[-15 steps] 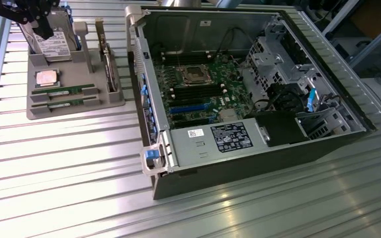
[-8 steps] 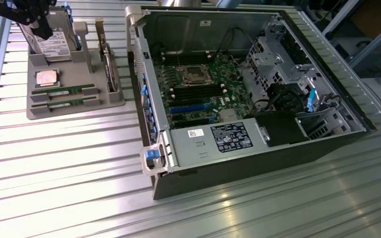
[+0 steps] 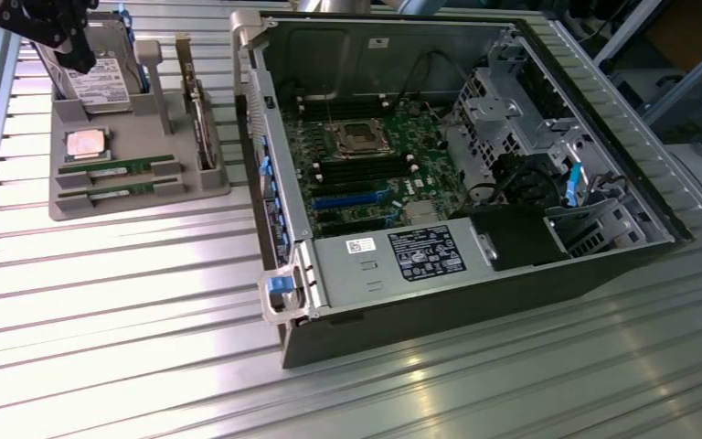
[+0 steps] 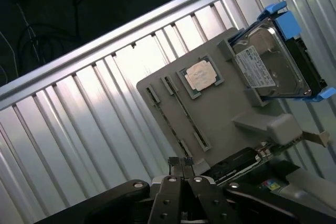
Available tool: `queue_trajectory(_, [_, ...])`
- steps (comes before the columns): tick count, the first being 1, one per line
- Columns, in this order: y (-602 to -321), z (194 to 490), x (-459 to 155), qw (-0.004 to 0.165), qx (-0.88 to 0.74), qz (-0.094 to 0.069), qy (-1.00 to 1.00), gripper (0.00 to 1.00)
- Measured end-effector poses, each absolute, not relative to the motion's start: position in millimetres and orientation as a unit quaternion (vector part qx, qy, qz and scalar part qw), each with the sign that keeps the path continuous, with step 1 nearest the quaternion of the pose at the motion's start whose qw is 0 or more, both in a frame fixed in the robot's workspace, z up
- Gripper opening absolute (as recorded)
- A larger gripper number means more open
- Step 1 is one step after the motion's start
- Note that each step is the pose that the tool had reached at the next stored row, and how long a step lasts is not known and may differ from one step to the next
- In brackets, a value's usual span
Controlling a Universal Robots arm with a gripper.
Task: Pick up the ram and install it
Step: 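Pick up the ram and move it above insertion slot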
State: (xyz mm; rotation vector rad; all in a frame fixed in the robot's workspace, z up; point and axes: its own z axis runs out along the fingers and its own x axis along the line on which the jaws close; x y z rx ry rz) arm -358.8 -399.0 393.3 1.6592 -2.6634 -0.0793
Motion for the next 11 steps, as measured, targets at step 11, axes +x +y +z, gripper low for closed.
queue_trajectory(11, [-399.0,393.3,-358.8,0.003,0.599,-0.025,-0.8,0.11])
